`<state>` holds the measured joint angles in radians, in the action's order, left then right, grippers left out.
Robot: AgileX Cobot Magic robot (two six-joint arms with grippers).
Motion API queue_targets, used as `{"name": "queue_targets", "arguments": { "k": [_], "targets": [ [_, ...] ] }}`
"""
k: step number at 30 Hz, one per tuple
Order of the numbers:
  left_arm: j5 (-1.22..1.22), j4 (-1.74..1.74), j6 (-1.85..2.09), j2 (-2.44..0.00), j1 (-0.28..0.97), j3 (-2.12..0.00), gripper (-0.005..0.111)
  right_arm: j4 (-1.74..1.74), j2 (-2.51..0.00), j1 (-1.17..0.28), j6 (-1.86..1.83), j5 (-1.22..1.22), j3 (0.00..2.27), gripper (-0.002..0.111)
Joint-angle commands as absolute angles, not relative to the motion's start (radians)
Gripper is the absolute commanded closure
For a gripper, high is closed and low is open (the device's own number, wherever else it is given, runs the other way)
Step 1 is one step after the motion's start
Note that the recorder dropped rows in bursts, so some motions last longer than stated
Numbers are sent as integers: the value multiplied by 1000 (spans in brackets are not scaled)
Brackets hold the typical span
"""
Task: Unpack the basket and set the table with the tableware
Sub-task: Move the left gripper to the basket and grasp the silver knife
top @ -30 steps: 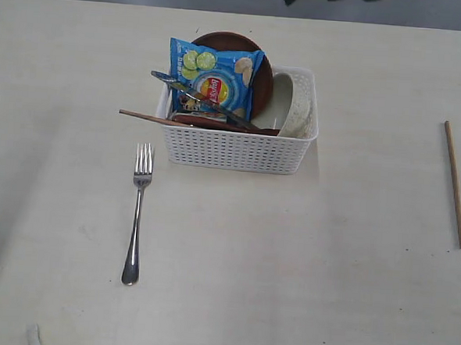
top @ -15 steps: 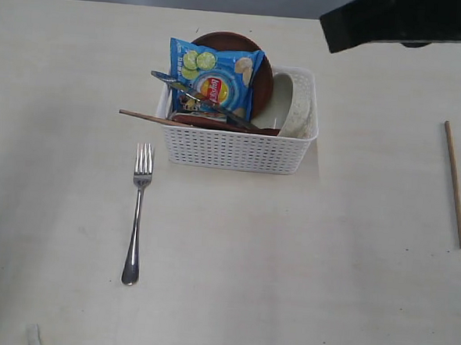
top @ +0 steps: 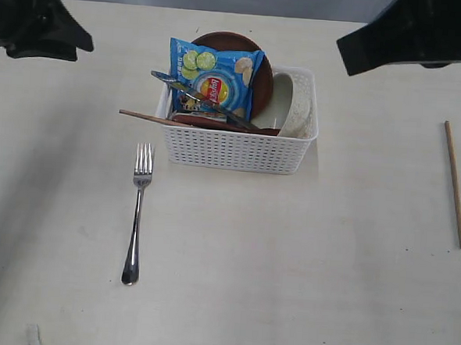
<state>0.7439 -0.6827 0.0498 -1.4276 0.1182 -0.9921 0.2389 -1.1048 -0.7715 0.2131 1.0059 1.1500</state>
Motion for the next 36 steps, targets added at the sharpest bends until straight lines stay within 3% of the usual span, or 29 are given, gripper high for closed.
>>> {"name": "queue_targets", "arguments": {
  "k": [1,18,33,36],
  "targets": [
    [777,-715,126,-1582,126,-1122,63,235,-1098,-770,214,1041,1150,109],
    [1040,-910,415,-2008,126,-1406,60,218,-1098,-770,217,1045,1150,109],
    [1028,-973,519,-2062,126,-1416,61,218,-1098,-770,217,1045,1150,109],
    [1028,-977,536,-2060,126,-1416,70,218,-1098,-770,217,1045,1150,109]
  ]
}}
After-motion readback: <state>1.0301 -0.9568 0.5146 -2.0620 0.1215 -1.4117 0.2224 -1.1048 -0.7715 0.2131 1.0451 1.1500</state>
